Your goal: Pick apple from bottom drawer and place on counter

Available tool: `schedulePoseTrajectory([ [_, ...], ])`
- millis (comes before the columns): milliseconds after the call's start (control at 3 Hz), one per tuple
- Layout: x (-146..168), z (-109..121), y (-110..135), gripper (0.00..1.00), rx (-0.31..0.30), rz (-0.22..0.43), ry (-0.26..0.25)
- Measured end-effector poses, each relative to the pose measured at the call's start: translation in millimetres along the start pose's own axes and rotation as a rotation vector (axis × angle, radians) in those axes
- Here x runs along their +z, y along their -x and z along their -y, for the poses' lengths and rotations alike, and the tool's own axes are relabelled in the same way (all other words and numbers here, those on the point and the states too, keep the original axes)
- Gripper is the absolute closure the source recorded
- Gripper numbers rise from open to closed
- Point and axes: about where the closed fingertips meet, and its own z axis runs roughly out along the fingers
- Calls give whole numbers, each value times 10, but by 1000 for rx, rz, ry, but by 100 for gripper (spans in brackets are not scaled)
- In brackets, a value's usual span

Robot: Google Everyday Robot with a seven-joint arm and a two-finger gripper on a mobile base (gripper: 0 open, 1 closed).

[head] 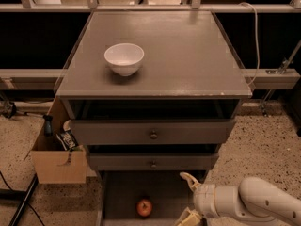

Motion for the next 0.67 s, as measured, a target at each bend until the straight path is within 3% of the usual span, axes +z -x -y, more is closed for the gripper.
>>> schedulePoseTrajectory([
  [333, 342, -14, -489, 0, 82, -32, 71],
  [667, 417, -73, -517, 0, 79, -36, 89],
])
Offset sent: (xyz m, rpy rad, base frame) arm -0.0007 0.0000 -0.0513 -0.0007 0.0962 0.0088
